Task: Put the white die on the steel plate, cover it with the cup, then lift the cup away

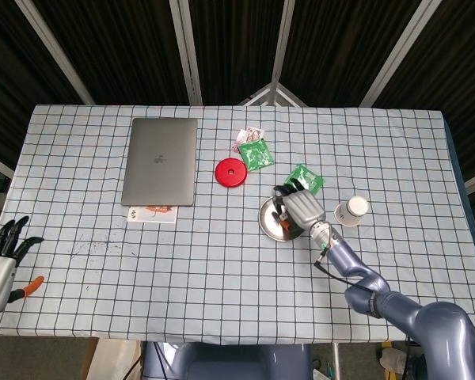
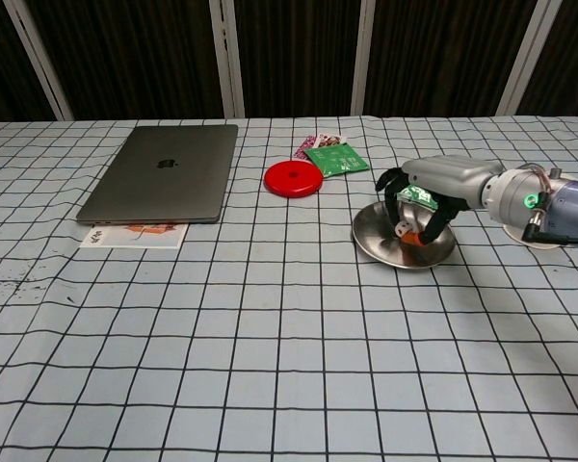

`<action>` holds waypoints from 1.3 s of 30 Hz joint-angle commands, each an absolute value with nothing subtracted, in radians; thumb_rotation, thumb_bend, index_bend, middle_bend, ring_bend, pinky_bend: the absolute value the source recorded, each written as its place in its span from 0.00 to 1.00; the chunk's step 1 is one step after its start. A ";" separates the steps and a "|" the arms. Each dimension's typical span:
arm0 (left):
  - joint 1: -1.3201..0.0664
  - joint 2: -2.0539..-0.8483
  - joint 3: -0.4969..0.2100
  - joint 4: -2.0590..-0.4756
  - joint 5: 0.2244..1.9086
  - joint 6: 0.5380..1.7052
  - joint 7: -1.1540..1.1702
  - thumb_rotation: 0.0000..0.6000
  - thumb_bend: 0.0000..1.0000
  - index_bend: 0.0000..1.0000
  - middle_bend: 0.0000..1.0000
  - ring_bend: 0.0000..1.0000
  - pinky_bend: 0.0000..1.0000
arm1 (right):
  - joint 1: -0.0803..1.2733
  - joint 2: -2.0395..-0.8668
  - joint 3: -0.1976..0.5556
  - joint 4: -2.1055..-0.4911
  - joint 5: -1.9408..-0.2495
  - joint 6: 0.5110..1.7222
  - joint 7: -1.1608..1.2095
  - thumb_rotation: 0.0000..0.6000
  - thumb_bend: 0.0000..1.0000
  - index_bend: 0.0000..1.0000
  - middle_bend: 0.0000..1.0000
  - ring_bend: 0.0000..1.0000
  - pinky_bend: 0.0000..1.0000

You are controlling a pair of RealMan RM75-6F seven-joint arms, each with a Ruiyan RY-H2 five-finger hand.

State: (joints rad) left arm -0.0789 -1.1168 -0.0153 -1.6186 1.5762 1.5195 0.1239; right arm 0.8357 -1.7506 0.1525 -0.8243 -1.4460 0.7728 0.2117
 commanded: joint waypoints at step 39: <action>-0.082 -1.123 -0.003 -1.623 1.594 1.516 0.139 1.00 0.27 0.26 0.00 0.00 0.13 | 0.655 -1.373 0.205 -1.227 -1.244 0.904 0.035 1.00 0.11 0.29 0.19 0.15 0.00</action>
State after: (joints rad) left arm -0.0820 -1.1230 -0.0030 -1.6236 1.5937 1.5162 0.1391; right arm 0.6557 -1.3740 0.2058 -1.2260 -1.2434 0.9032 0.0356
